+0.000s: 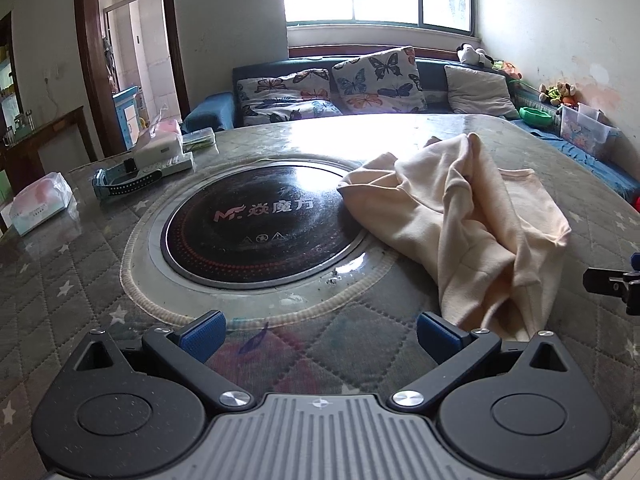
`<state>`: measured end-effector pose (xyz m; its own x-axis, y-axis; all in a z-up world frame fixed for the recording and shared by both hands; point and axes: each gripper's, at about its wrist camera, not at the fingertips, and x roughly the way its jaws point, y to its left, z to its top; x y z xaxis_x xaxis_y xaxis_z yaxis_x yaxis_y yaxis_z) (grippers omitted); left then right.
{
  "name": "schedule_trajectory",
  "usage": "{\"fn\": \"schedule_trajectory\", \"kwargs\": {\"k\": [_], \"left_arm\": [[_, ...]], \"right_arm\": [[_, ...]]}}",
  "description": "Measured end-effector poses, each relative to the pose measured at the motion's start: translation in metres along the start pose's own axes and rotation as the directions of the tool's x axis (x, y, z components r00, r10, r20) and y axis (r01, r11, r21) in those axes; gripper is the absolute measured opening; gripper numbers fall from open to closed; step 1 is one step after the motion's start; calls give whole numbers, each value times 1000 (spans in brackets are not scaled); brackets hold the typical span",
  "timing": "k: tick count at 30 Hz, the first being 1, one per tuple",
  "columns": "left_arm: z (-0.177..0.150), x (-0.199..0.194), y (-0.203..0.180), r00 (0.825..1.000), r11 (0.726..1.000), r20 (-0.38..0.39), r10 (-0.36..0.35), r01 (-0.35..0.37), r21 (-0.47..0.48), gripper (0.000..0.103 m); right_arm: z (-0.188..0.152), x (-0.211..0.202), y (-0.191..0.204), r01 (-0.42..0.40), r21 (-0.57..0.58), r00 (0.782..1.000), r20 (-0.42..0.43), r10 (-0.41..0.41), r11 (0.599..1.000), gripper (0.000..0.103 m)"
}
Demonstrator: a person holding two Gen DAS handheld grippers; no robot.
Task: Fold clothes
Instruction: 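Move both grippers toward the crumpled cream sweatshirt on the table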
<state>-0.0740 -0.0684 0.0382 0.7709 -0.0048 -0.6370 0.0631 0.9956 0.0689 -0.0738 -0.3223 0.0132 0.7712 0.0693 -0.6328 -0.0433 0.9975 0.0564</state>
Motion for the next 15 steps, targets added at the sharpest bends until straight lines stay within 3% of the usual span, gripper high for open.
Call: {"fn": "schedule_trajectory", "kwargs": {"k": [15], "left_arm": [[-8, -22, -10, 1000, 999, 22, -17, 16, 30, 103]], "right_arm": [[-7, -36, 13, -24, -22, 998, 50, 25, 999, 101]]}}
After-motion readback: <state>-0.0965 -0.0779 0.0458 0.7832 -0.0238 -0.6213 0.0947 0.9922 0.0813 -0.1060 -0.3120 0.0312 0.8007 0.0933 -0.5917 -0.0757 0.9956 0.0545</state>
